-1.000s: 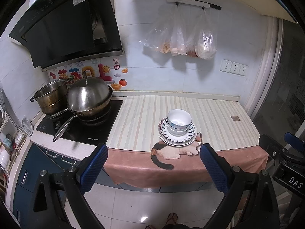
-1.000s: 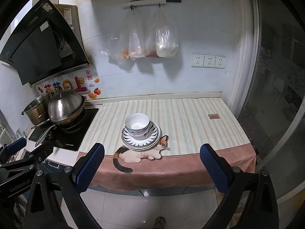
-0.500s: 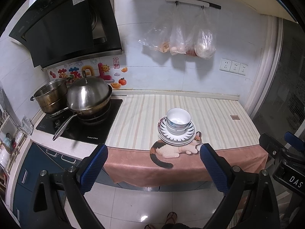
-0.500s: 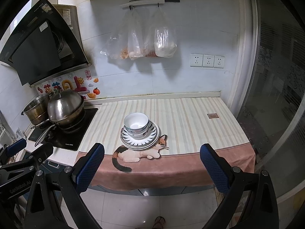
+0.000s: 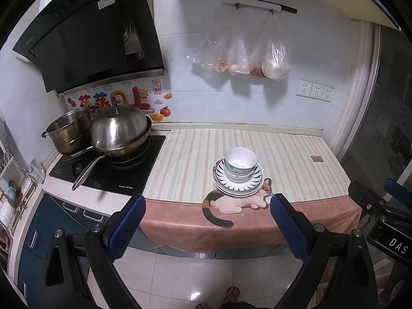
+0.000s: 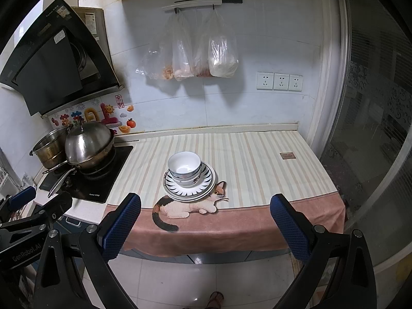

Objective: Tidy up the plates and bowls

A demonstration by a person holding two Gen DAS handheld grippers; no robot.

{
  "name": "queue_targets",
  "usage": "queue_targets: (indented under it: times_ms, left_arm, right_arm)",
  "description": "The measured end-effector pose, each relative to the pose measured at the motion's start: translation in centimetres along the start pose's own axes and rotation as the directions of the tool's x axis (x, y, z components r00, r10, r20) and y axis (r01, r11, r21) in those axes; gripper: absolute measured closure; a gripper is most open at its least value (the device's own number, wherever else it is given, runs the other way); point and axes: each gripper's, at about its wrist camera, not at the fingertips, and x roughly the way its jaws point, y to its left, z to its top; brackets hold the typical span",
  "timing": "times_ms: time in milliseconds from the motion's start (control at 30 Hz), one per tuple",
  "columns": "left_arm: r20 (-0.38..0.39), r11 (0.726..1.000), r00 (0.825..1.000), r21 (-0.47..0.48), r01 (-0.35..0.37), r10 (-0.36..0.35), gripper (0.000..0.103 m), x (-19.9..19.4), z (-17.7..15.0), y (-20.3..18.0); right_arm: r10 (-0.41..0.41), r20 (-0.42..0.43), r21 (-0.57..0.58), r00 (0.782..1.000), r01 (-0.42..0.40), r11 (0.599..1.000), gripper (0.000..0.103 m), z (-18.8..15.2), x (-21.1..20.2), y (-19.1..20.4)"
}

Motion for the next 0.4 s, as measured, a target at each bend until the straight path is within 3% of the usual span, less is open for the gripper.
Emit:
queue_targets:
  times_ms: [400]
  left_arm:
    - [0.008, 1.000, 1.000, 0.002, 0.002, -0.002, 0.004, -0.38, 0.00, 0.36]
  right_arm:
    - [-0.002, 0.002, 0.005, 1.000, 0.002, 1.000, 0.001, -0.26, -0.41, 0.26]
